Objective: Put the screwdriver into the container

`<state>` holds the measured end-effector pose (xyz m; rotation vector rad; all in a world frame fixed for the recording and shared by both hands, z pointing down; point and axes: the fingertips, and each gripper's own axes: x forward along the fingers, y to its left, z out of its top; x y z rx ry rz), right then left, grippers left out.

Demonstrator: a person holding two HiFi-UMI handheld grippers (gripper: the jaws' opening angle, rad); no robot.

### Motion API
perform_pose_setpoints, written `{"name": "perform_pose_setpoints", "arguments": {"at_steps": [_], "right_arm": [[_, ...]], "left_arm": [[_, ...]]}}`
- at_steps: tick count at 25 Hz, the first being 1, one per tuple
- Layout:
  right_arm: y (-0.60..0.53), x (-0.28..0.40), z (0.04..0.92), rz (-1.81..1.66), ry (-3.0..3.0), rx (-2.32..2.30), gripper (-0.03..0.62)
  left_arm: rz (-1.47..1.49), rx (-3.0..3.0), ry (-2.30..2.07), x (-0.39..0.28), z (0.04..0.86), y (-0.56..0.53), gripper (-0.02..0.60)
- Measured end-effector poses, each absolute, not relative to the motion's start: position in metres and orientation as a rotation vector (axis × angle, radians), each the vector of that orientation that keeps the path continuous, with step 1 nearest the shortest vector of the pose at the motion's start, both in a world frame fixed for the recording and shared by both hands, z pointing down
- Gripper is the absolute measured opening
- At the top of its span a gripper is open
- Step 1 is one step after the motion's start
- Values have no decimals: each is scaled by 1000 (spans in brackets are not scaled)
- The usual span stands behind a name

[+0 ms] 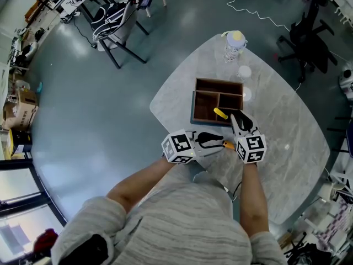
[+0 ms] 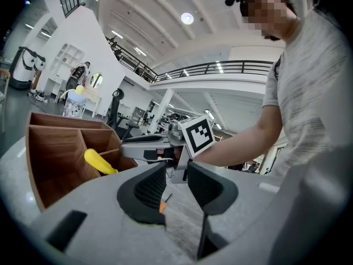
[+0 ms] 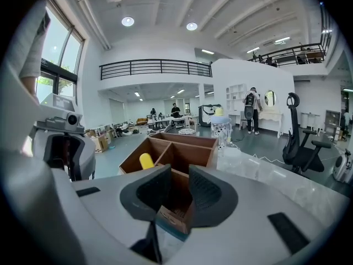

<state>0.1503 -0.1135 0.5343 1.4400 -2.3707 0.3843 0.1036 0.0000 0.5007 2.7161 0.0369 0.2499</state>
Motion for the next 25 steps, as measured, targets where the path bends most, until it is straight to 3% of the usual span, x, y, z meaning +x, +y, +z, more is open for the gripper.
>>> {"name": "perform_pose_setpoints", "arguments": {"at_steps": [25], "right_arm": [[-68, 164, 538, 353, -2364, 1231, 94]], "left_arm": [[280, 2701, 48, 109, 513, 6, 130]]}}
